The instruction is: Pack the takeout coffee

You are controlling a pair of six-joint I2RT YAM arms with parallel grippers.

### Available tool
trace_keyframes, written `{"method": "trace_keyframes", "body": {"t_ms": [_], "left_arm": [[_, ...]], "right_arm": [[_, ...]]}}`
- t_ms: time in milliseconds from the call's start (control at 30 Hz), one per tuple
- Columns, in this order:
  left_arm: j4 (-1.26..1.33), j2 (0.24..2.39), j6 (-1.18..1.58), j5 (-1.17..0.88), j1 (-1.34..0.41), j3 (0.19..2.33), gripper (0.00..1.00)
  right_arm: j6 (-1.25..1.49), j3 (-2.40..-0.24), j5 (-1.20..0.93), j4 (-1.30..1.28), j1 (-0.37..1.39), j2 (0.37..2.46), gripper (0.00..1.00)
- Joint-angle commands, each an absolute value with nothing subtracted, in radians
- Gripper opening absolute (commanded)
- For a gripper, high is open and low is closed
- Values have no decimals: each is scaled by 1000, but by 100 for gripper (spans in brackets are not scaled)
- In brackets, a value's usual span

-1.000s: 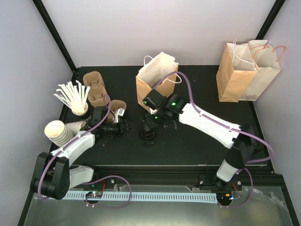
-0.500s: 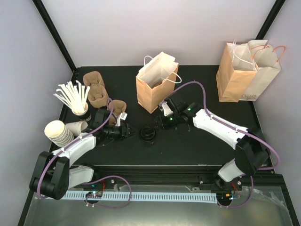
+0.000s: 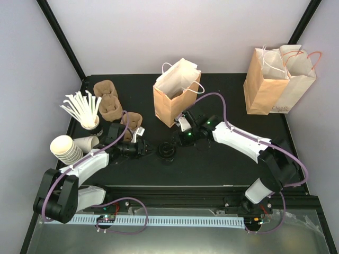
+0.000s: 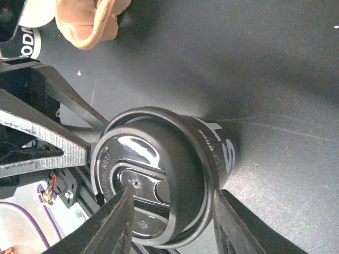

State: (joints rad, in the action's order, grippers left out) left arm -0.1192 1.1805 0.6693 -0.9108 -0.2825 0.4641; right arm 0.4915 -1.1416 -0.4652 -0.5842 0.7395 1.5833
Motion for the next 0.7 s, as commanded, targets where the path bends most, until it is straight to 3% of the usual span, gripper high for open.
{"method": "trace_keyframes", "body": {"t_ms": [0,167,667], "left_arm": [[-104,1195,663,-947,-295,486,34],[-86,1212,672,-956,-309,489,33],[-72,1231,673,-955,-313,488,31]], "right_arm": [[481,-1163,-480,-587,750,1607,44],[481,-1173,-483,-591,763,1625,39],[478,-1207,-486,-603,799,1658,38]]}}
